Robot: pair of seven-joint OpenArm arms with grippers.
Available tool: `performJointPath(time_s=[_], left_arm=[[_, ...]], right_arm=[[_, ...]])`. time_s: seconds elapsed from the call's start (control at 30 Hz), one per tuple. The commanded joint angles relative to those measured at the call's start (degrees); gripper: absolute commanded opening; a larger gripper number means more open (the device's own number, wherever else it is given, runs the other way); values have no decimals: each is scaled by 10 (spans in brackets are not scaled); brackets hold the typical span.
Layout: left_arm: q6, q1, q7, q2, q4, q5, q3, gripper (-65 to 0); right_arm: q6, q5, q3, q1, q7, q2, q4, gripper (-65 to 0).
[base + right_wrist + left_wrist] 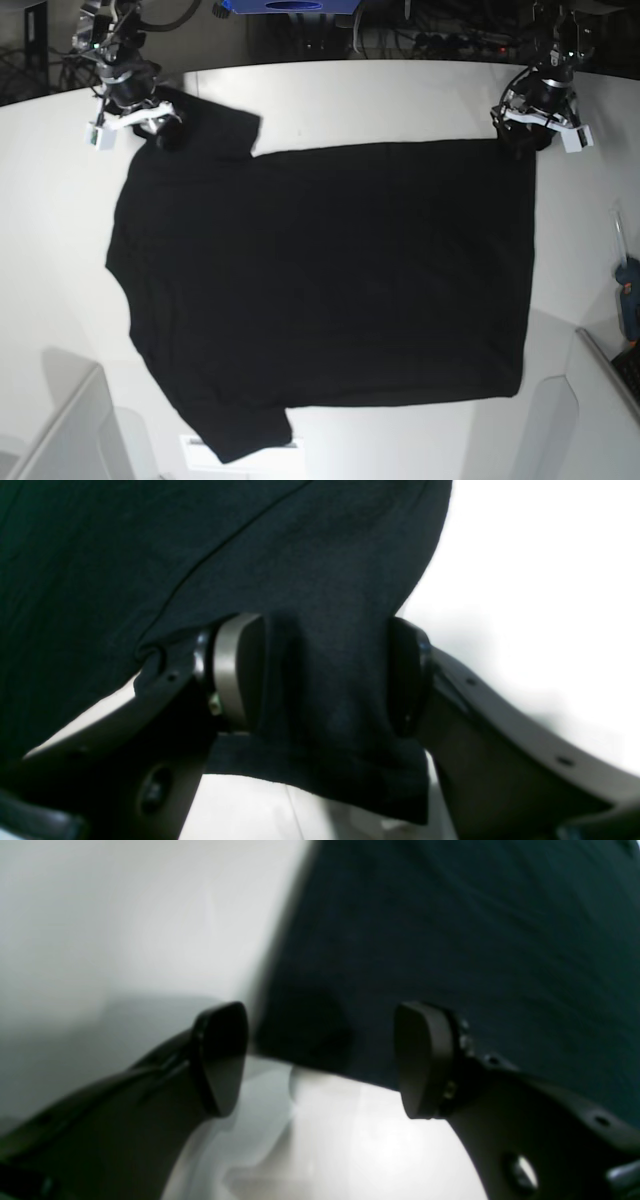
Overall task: Fold the T-shirt properly
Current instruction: 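Move both grippers down to the shirt's shoulder corners, then close both grippers on the shoulder corners and pull them apart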
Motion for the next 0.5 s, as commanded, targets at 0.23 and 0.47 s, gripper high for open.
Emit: performJointPath(time_s=[0.23,0.47], left_arm=[[3,-31,43,8,-25,1,-5,-222],[2,-43,42,9,-54,1,1,-563]], right_arm=[[-2,-4,1,-7,-16,1,2,-303],[-2,-4,1,-5,-16,1,2,-384]])
